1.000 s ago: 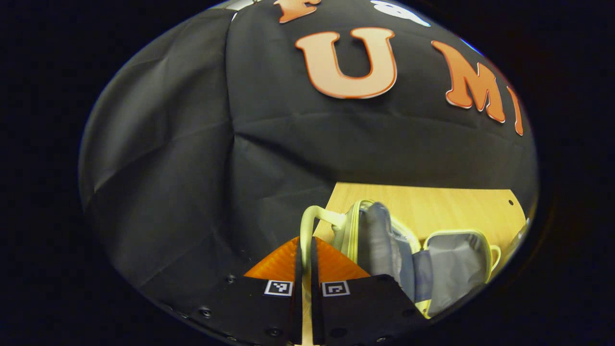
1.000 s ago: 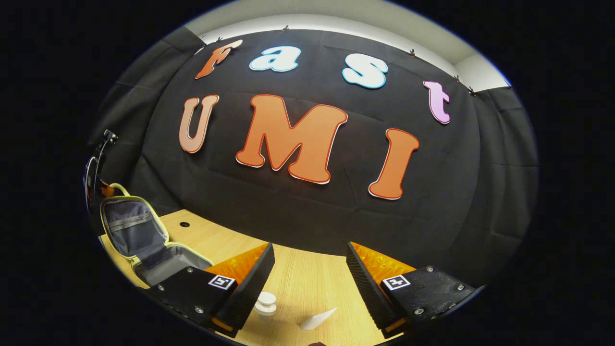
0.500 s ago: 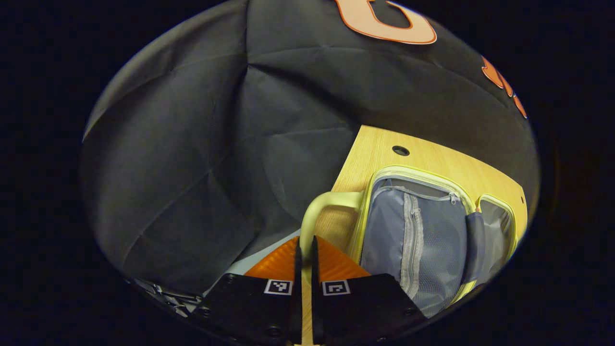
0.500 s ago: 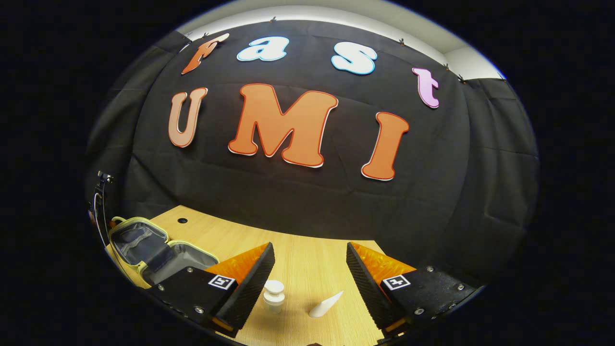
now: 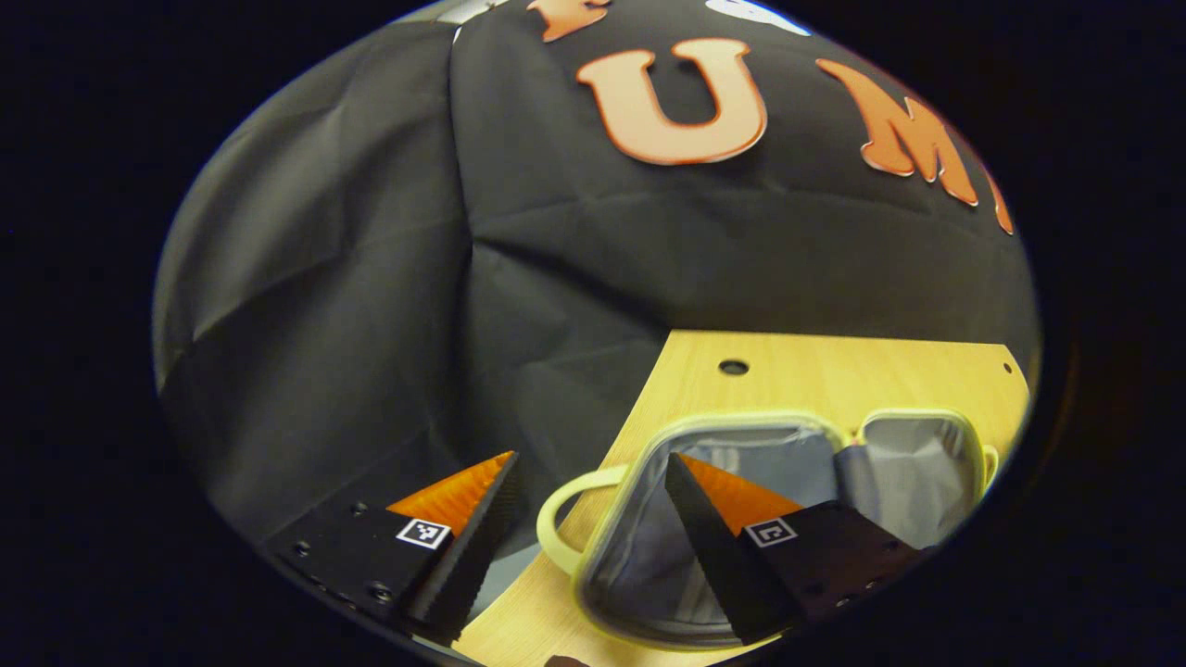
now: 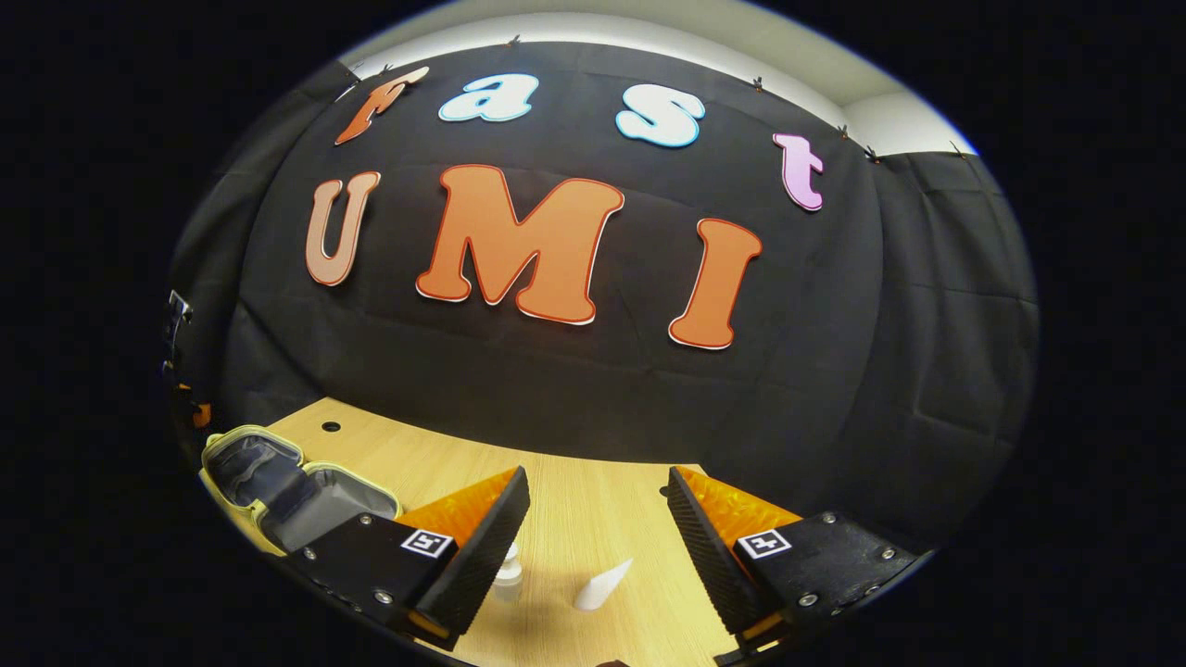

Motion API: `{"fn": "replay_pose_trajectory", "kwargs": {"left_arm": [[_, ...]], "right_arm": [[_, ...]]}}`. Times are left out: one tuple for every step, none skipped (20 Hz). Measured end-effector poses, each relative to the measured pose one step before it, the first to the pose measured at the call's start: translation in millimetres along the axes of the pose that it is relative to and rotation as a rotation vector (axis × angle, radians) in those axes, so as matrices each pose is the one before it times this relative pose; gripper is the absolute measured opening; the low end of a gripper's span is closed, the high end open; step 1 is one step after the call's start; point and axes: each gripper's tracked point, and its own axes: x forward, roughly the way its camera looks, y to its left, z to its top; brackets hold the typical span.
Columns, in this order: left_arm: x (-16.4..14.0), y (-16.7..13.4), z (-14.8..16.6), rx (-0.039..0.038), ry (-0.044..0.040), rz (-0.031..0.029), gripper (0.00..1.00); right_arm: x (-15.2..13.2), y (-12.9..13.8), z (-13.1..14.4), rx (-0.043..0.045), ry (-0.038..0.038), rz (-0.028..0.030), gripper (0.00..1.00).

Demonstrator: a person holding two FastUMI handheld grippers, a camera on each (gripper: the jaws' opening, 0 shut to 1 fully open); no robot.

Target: First open the suitcase, pack the skin care products into it, and then close the suitcase.

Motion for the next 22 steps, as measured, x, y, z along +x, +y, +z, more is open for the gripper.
{"fn": "replay_pose_trajectory", "kwargs": {"left_arm": [[-17.22, -7.58, 16.57, 0.01737, -0.03881, -0.00983, 0.99], [-19.72, -9.58, 13.19, 0.01484, -0.03062, -0.00838, 0.99], [-16.34, -8.4, 16.06, 0.00823, -0.03126, -0.00946, 0.99], [-21.85, -7.82, 17.36, -0.00031, -0.02534, -0.00961, 1.0], [-26.05, -10.92, 20.62, -0.01397, -0.02619, -0.01392, 1.0], [-15.63, -20.12, 11.68, -0.01525, -0.02817, -0.01023, 1.0], [-7.57, -23.55, 17.28, -0.00712, -0.03031, -0.01132, 0.99], [-6.59, -13.89, 14.14, -0.00074, -0.02501, -0.00726, 0.99], [-7.98, -11.5, 13.47, 0.00348, -0.02518, -0.00682, 1.0], [-11.93, -15.53, 18.71, 0.00276, -0.03698, -0.00191, 0.99], [-8.76, -8.01, 14.28, 0.00624, -0.03208, 0.01609, 1.0], [-5.93, -10.84, 14.22, -0.00054, -0.03078, 0.00063, 1.0], [-6.6, -14.85, 13.41, -0.01058, -0.02391, -0.01905, 1.0], [-6.14, -19.29, 13.35, -0.0102, -0.02582, -0.02911, 1.0], [-4.33, -14.59, 9.79, -0.01283, -0.02382, -0.02138, 1.0], [-6.01, -14.11, 7.02, -0.02053, -0.01969, -0.02219, 0.99], [-1.98, -14.03, 8.32, -0.02642, -0.02351, -0.02034, 1.0], [-1.5, -12.09, 3.19, -0.02057, -0.00314, -0.01444, 0.99], [0.04, -10.38, 0.26, -0.01553, -0.0021, -0.01219, 1.0], [0.66, -11.99, -2.54, -0.00797, 0.0097, -0.01293, 1.0], [-0.03, -14.75, -1.12, -0.00919, 0.00256, -0.02041, 1.0], [-1.36, -11.28, -0.31, -0.01182, -0.00133, -0.02055, 1.0]], "right_arm": [[1.18, -2.57, 1.81, 0.00048, -0.01742, 0.00878, 0.96], [1.7, -2.28, 1.59, 0.00016, -0.01327, 0.01126, 0.96], [2.16, -2.16, -0.54, -0.0023, -0.00689, 0.00968, 0.96], [2.4, -2.76, 1.02, -0.0023, -0.01125, 0.0097, 0.96], [0.86, -2.25, 1.01, -0.00337, -0.01307, 0.01097, 0.96], [1.96, -4.06, 0.07, -0.00542, -0.01236, 0.0154, 0.96], [0.48, -3.2, -1.62, -0.0061, -0.01066, 0.01752, 0.96], [-0.29, -1.4, -0.83, -0.003, -0.00526, 0.01599, 0.96], [1.49, -1.26, -0.61, -0.00553, -0.00435, 0.00977, 0.96], [1.68, 0.28, -1.27, -0.00157, -0.00302, 0.01921, 0.96], [1.4, -2.0, -1.49, 0.00293, 0.00056, 0.00836, 0.96], [1.48, -0.99, -2.03, 0.00845, 0.00224, 0.00626, 0.96], [0.22, 1.68, 0.13, 0.01206, -0.00236, 0.01396, 0.96], [0.59, -1.19, 0.83, 0.00671, -0.00712, 0.00834, 0.96], [0.31, -0.17, 0.81, 0.00164, -0.00802, 0.00906, 0.96], [0.0, 0.34, -0.09, 0.00139, -0.00455, 0.00569, 0.96], [0.02, -0.23, -2.95, 0.00333, 0.00156, 0.00748, 0.96], [-0.59, 0.4, -1.67, 0.00583, -0.00054, 0.00789, 0.96], [0.14, 0.65, -2.75, 0.00265, 0.00613, 0.00638, 0.96], [-1.11, -1.4, -2.17, 0.00058, 0.00134, 0.0041, 0.96], [-1.49, -1.73, -0.4, -0.00374, -0.00465, 0.00246, 0.96], [-1.36, -3.72, -2.51, -0.00327, -0.00131, 0.00164, 0.96]]}}
